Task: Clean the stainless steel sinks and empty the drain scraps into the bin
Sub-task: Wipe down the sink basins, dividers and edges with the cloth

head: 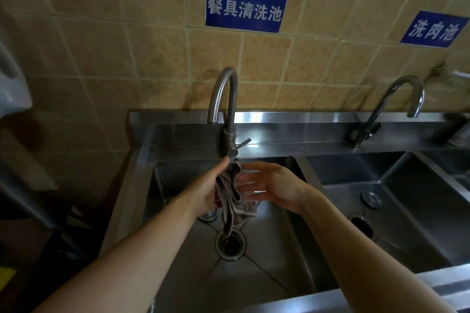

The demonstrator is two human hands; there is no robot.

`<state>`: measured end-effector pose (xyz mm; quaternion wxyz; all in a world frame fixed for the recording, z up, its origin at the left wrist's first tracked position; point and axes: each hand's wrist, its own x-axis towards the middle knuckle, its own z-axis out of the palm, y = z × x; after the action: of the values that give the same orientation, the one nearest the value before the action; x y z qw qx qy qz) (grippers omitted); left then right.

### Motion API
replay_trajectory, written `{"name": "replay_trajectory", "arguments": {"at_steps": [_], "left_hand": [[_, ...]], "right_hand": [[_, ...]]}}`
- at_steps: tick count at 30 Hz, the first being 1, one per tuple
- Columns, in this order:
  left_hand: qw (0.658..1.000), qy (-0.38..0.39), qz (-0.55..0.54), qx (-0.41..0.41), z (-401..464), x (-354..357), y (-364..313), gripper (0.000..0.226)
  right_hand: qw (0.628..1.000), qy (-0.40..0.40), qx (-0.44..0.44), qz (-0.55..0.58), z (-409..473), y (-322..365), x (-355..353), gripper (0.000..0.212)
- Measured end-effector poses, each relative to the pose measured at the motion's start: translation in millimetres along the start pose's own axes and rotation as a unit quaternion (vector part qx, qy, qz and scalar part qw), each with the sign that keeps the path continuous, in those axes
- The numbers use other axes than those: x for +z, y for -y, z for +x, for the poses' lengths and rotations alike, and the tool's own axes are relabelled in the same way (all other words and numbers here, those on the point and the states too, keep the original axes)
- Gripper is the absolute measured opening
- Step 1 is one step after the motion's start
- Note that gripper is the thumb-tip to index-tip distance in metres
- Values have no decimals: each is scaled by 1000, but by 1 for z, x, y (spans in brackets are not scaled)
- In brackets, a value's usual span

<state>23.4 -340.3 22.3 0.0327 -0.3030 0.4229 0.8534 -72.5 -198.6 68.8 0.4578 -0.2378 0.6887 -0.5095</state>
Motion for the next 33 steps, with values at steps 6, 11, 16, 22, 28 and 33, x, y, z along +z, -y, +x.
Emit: {"name": "replay_trajectory", "arguments": {"at_steps": [6, 11, 16, 22, 28, 33], "left_hand": [[991, -103, 56, 64, 27, 15, 4, 22], [974, -80, 190, 98, 54, 44, 9, 27], [953, -52, 292, 62, 83, 67, 18, 28], [927, -205, 292, 111, 118, 46, 2, 29], [862, -297, 385, 139, 160, -5, -11, 38], [821, -307, 465, 124, 187, -32, -9, 54]], "right_hand": [[980, -181, 68, 52, 17, -27, -41, 22], [970, -101, 157, 153, 41, -60, -51, 30], [918, -130, 109, 358, 72, -72, -68, 29], [939, -278, 77, 186, 128, -89, -105, 29], [947, -295, -130, 9, 192, -63, -112, 18], [899, -157, -197, -357, 263, -98, -98, 32]]}}
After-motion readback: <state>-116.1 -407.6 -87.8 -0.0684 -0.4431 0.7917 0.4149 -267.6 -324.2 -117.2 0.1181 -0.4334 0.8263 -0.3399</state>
